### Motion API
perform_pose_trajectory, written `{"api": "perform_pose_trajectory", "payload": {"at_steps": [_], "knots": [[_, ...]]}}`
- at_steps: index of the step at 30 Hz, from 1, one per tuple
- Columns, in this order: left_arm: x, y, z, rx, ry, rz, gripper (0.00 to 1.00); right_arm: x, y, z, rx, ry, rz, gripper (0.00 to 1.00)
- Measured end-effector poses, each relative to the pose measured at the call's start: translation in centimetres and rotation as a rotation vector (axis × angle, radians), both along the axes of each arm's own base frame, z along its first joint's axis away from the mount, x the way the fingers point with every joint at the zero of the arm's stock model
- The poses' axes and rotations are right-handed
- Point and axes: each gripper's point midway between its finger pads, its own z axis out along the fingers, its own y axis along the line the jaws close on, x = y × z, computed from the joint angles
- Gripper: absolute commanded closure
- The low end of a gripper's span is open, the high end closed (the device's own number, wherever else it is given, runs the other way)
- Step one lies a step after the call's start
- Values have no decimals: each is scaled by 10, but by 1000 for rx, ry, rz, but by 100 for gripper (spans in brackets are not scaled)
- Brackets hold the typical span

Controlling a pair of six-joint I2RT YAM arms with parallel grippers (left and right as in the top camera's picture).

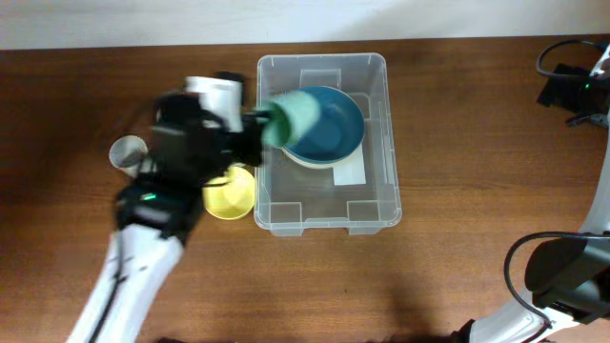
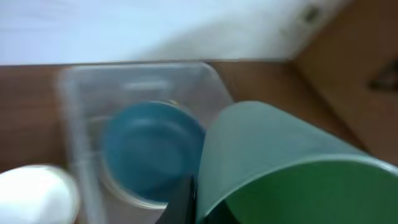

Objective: Pack container
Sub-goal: 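Carry the mint cup right and lower it into the container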

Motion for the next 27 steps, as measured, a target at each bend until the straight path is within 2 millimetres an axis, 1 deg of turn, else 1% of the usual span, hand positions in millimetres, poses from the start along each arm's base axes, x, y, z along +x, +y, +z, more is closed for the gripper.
{"api": "perform_pose_trajectory", "payload": {"at_steps": [2,4,5,6,7,8,10,11,12,13,15,16,18,22,24,27], "knots": [[-4,-41,-18,46,-3,-103,99,0,0,0,0,0,-1,1],[-5,-64,-36,95,0,-163,99,0,0,0,0,0,0,1],[-6,-75,-48,129,5,-192,99,0,0,0,0,0,0,1],[-9,-89,-68,187,15,-235,99,0,0,0,0,0,0,1],[-11,-98,-83,234,22,-268,99,0,0,0,0,0,-1,1],[-12,-101,-91,260,26,-284,99,0,0,0,0,0,0,1],[-17,-106,-113,348,39,-337,99,0,0,0,0,0,0,1],[-20,-107,-120,378,46,-358,99,0,0,0,0,0,0,1],[-24,-110,-130,441,56,-405,99,0,0,0,0,0,0,1],[-29,-109,-133,489,80,-437,99,0,0,0,0,0,0,1],[-31,-109,-127,541,94,-476,99,0,0,0,-1,0,0,1],[-30,-110,-122,552,86,-483,99,0,0,0,0,0,-1,1],[-21,-115,-102,575,51,-502,99,0,0,0,0,0,1,1],[-12,-121,-80,600,-2,-522,99,0,0,0,0,-1,-1,1],[-11,-122,-83,616,0,-537,99,0,0,0,0,0,0,1],[-14,-126,-103,665,25,-578,99,0,0,0,0,0,0,1]]}}
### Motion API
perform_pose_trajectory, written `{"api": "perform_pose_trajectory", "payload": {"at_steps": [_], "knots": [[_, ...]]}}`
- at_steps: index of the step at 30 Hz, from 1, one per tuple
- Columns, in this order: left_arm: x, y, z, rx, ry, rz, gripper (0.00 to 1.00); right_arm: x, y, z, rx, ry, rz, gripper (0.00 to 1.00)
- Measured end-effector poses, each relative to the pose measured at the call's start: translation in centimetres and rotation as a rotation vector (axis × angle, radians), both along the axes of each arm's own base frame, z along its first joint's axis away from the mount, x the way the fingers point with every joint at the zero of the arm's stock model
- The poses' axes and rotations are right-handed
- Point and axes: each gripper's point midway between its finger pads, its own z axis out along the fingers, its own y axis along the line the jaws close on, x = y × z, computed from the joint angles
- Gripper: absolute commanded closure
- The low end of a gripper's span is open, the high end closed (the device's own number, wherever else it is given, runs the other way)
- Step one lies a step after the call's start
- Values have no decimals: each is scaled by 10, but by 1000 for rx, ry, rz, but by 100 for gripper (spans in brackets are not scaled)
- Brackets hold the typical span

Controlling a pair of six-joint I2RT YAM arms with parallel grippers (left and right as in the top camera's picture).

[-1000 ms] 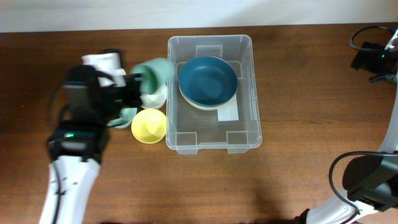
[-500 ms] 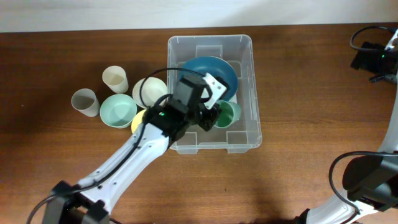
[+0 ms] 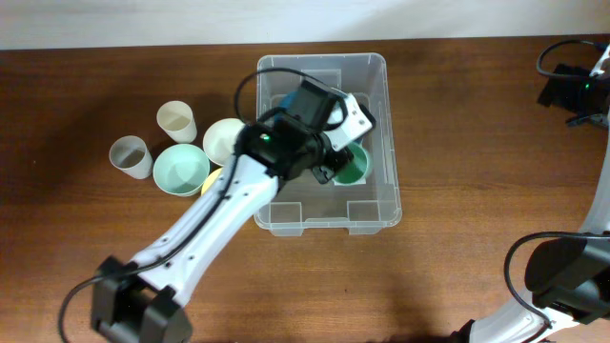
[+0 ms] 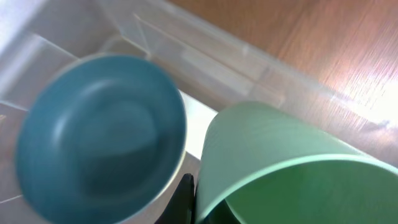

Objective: Pack container
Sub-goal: 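Carry the mint cup right and lower it into the container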

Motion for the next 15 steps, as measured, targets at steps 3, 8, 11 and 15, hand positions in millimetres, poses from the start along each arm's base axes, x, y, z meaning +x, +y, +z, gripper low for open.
{"api": "perform_pose_trajectory", "payload": {"at_steps": [3,8,11,15], "knots": [[-7,-11,-20,73,-4,-47,99,0,0,0,0,0,0,1],[-27,-36,-40,158,-30,-156,99,0,0,0,0,0,-1,1],[-32,-42,-43,172,-37,-182,99,0,0,0,0,0,0,1],[-29,-39,-46,189,-42,-180,99,0,0,0,0,0,0,1]]}}
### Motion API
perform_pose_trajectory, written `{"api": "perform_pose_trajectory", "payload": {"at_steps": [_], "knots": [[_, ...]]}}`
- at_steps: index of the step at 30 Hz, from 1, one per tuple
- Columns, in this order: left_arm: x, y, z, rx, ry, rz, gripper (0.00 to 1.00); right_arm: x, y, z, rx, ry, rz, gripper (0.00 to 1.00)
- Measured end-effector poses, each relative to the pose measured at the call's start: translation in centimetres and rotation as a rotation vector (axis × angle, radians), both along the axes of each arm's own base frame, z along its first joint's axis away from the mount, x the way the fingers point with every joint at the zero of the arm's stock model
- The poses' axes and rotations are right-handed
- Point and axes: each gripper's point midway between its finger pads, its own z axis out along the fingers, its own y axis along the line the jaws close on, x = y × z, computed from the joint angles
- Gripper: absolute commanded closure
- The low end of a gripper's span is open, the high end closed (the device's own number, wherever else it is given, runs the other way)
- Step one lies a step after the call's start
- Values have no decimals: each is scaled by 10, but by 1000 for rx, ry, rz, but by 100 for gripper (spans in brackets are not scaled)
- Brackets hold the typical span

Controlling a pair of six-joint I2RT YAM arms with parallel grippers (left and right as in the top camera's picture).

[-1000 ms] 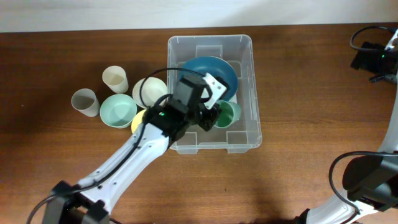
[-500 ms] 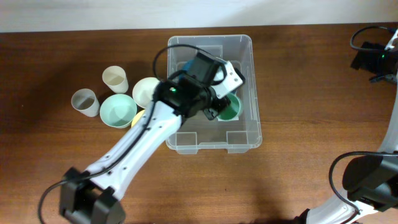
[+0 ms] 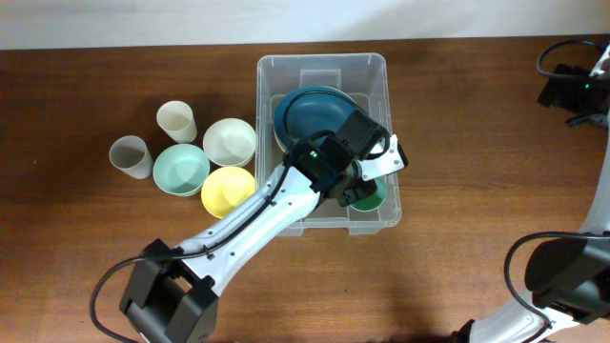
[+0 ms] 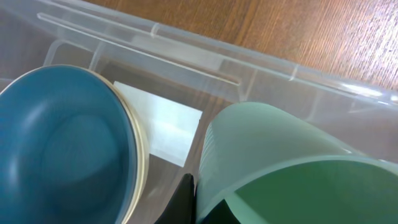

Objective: Pack container
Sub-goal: 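Carry the mint cup right and lower it into the container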

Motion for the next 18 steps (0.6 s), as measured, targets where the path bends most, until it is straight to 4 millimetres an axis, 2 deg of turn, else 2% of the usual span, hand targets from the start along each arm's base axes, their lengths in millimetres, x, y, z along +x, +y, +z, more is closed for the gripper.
{"api": "perform_pose_trajectory", "payload": {"at_steps": [2,9,18], "knots": [[1,1,-2,6,1,3,100,0,0,0,1,0,0,1],[-1,0,-29,46,51,-5,99,0,0,0,0,0,0,1],[-2,-2,-36,48,71,-12,99,0,0,0,0,0,0,1]]}}
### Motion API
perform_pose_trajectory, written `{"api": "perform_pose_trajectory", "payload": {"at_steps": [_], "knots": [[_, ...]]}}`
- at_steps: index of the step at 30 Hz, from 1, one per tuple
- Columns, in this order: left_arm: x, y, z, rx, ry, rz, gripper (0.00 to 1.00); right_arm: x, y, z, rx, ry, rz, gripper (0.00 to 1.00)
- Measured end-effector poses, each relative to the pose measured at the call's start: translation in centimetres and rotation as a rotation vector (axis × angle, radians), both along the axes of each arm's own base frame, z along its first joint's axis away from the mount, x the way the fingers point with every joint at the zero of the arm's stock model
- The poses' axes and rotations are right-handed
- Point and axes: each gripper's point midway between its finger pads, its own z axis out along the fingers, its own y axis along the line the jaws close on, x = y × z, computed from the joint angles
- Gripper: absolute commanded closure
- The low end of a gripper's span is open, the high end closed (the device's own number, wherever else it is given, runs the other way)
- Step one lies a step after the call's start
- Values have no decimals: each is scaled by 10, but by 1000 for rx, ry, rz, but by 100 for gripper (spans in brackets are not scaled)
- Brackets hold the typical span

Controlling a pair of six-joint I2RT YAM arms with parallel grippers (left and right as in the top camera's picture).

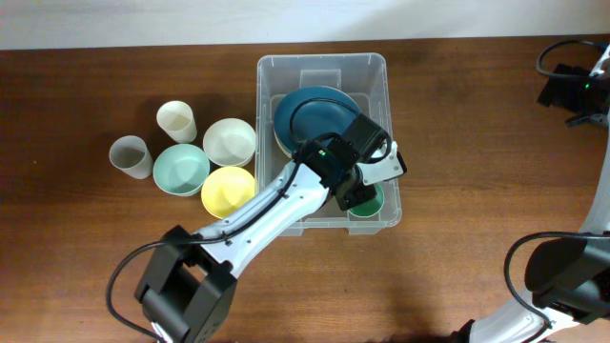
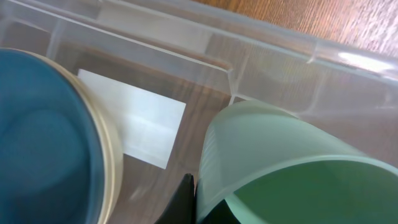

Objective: Pack container
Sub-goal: 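Carry the mint cup right and lower it into the container, then release the mint cup in the container's front right corner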

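A clear plastic container (image 1: pixel 381 81) stands at the table's middle with a blue bowl (image 1: pixel 310 114) in its far half. My left gripper (image 1: pixel 357 191) is down in the container's near right corner, shut on the rim of a green cup (image 2: pixel 280 168). One black fingertip (image 2: pixel 185 199) presses the cup's outer wall. The cup (image 1: pixel 367 202) sits low by the container wall (image 2: pixel 267 53), beside the blue bowl (image 2: pixel 43 137). My right gripper is out of view.
Left of the container stand a cream cup (image 1: pixel 177 121), a grey cup (image 1: pixel 130 155), a white bowl (image 1: pixel 229 141), a mint bowl (image 1: pixel 181 169) and a yellow bowl (image 1: pixel 228 191). A white label (image 2: pixel 140 118) lies on the container floor. Cables and the right arm's base (image 1: pixel 572 86) sit at the right edge.
My left gripper has sunk a little lower into the container's near right corner with the green cup; the container wall now looks closer in the wrist view.
My left gripper held the green cup at the container's left edge, over the blue bowl. Then it was over the container's middle, then at the near right corner, and now sits lower there, still shut on the cup.
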Motion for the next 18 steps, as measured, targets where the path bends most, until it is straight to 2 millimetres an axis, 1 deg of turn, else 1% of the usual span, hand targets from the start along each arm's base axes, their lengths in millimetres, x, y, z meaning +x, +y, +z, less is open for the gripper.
{"api": "perform_pose_trajectory", "payload": {"at_steps": [3,4,7,8,10,11,12,18], "knots": [[0,-1,-16,22,28,-2,100,0,0,0,0,0,0,1],[-1,0,-29,42,49,-2,99,0,0,0,0,0,0,1],[-2,0,-42,60,70,-3,98,0,0,0,0,0,0,1],[-3,0,-42,59,73,-5,90,0,0,0,0,0,-1,1],[-3,0,-42,58,74,-3,67,0,0,0,0,0,0,1],[-3,0,-42,58,73,-6,57,0,0,0,0,0,0,1],[-3,0,-42,59,74,-8,41,0,0,0,0,0,0,1],[-3,-1,-41,56,73,-11,28,0,0,0,0,0,0,1]]}}
